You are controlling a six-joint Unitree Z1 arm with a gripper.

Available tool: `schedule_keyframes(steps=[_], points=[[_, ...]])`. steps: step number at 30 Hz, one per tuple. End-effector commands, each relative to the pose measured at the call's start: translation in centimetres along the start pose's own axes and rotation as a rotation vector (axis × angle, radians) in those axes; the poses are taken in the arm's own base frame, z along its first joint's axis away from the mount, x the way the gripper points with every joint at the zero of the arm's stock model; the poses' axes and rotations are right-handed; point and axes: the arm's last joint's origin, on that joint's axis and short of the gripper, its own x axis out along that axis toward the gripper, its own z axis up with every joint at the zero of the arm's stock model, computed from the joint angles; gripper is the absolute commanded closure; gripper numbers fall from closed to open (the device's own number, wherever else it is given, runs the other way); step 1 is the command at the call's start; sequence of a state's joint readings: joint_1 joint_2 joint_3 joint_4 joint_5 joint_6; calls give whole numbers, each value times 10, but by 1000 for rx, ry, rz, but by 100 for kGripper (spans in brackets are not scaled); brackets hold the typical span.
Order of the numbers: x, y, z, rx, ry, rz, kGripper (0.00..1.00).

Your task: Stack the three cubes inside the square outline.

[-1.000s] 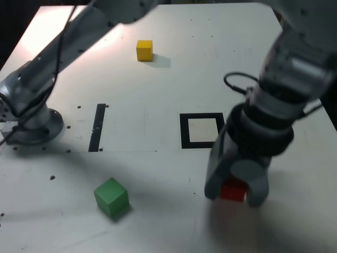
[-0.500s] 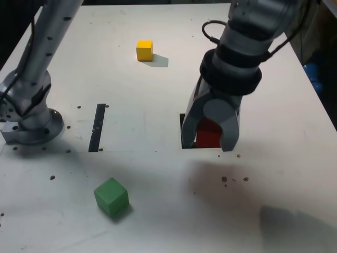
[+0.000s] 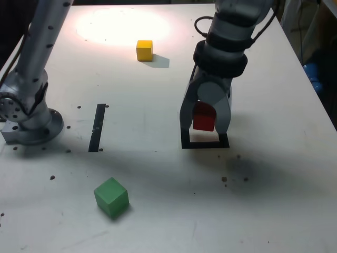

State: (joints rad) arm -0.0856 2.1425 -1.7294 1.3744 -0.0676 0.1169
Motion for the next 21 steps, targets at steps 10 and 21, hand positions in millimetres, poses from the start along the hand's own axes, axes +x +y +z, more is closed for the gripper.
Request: schedule_keyframes(steps=[10,21], points=[[7,25,-1,-18,-16,-29,71],[30,28,4,-20,2,-46,71]])
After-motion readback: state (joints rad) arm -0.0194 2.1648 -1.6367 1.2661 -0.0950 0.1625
